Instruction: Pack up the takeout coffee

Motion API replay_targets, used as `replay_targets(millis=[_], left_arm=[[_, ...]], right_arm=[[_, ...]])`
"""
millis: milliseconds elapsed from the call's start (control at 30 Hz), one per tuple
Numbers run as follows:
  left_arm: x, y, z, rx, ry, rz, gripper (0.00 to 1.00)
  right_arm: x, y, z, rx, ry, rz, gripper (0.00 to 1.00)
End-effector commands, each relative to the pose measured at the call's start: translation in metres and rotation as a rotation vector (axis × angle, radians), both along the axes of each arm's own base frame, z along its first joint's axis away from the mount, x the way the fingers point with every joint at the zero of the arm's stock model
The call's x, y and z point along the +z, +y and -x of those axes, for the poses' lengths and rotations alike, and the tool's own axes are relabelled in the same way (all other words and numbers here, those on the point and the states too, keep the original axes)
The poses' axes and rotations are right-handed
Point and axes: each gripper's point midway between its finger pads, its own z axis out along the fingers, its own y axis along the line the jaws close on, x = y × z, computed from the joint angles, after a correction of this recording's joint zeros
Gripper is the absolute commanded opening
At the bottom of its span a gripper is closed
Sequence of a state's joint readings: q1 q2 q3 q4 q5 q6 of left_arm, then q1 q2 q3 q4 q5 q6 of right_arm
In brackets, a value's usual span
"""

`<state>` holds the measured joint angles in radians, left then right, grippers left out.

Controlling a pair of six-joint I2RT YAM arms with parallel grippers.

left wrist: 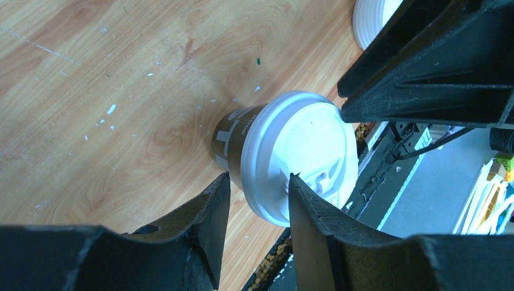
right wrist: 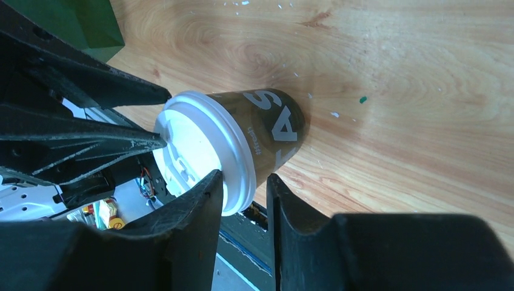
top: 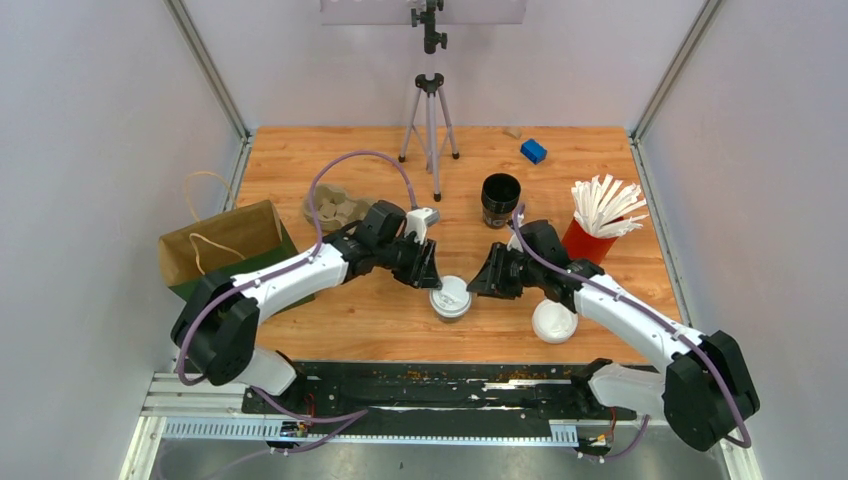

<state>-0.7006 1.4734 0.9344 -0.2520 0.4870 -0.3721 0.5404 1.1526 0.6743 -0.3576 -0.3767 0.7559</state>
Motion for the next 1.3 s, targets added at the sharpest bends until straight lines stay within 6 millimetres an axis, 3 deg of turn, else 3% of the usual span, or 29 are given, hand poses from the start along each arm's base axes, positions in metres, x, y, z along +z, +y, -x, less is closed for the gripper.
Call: replay_targets(millis=[0,333,667,833,900,1067,1267], left_arm=[[0.015,0.005,0.005,0.023,-0.018,0.028,0.48],[0.014,0.016,0.020,0.057,0.012,0.049,0.48],[0.034,0.013,0.035,0.070,0.036,0.170,0.48],[0.043,0.022,0.017,0.122,-0.047,0.116,0.60],[0.045,0.021,0.008,0.117,-0.058,0.110,0.62],[0.052,0.006,-0.005,0.053,-0.078,0.122,0.63],[0.036,-0.003,-0.011,-0.014,-0.063,0.088,0.62]], right_arm=[[0.019,0.010,-0.016,0.057,-0.099,-0.005,0.33],[0.027,0.017,-0.027,0.131,-0.148,0.020,0.35],[0.036,0.009,-0.031,0.176,-0.161,0.112,0.44],[0.040,-0.001,-0.019,0.072,-0.120,0.098,0.65],[0.038,0.001,-0.013,0.041,-0.106,0.069,0.69],[0.030,0.010,0.001,-0.032,-0.061,-0.003,0.69],[0.028,0.013,0.006,-0.105,-0.058,-0.037,0.67]])
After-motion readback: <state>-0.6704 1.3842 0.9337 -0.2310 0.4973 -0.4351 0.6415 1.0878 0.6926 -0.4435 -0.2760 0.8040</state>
